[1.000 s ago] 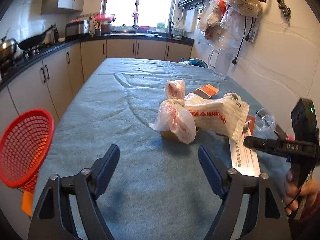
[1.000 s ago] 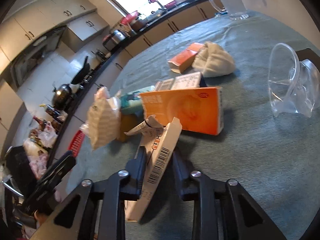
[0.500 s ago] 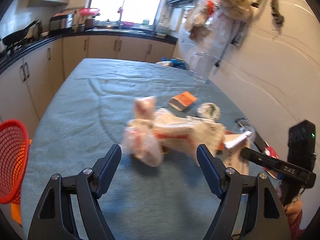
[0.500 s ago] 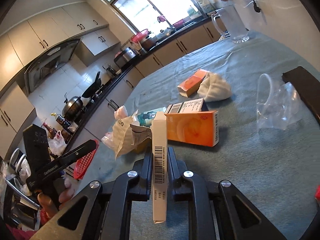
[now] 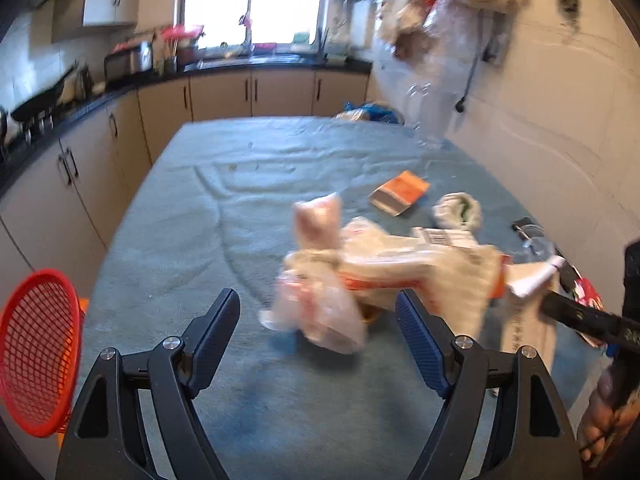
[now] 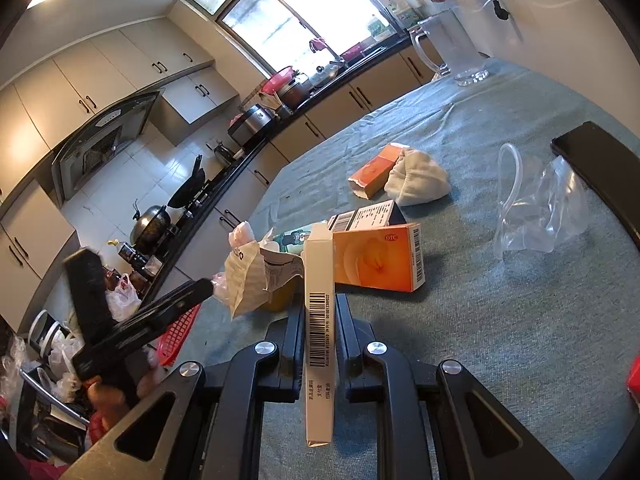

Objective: Collect trash
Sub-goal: 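Grasp the knotted white plastic bag with the left tool while the right tool grasps a white box, then lift the knotted bag and white box and carry both toward the red basket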

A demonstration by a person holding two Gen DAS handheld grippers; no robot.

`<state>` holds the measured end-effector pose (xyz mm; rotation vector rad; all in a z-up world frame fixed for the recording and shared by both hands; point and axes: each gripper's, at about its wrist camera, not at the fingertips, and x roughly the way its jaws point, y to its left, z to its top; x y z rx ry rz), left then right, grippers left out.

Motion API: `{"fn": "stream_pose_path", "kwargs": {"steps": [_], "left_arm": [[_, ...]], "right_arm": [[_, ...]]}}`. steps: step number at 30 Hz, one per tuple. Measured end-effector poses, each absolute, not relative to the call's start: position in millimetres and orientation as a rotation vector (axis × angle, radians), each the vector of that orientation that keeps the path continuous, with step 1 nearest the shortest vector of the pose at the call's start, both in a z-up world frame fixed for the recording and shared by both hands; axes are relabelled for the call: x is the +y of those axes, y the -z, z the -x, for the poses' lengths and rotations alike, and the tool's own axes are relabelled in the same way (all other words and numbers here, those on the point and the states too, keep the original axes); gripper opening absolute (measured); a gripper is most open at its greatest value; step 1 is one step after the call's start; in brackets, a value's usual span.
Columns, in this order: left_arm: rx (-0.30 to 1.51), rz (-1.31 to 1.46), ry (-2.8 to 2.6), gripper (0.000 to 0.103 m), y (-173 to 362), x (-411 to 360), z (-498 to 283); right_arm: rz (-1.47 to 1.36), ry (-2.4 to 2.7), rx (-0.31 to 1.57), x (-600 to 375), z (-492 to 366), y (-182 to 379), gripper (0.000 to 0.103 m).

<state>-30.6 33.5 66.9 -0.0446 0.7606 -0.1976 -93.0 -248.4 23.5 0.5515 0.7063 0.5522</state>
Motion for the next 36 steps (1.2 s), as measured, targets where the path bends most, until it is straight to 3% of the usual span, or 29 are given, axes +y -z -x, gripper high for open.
{"fn": "stream_pose_path", "kwargs": {"steps": [5, 7, 9, 11, 15, 36], "left_arm": [[0.845, 0.133, 0.220, 0.078, -47, 51, 3], [0.863, 0.164, 0.244, 0.072, -41, 54, -1], [0.875, 0.179, 0.263, 0.053, -37, 53, -2], [0.885, 0.202, 0.279, 0.045, -35, 55, -2], [0.861, 0.199, 0.282, 0.039, -39, 55, 4], [0.694, 0.168, 0.248, 0.039, -84, 90, 51]], "right_arm": [[-0.551, -0.560, 0.705, -246, 93, -26, 0.015], [-0.548, -0.566, 0.701, -245, 94, -28, 0.015], [-0.544, -0.568, 0.699, -245, 94, -29, 0.015], [-0.546, -0.574, 0.700, -244, 94, -29, 0.015], [-0.542, -0.577, 0.695, -242, 94, -32, 0.015], [-0.498, -0.643, 0.640, -203, 96, -74, 0.015]]}}
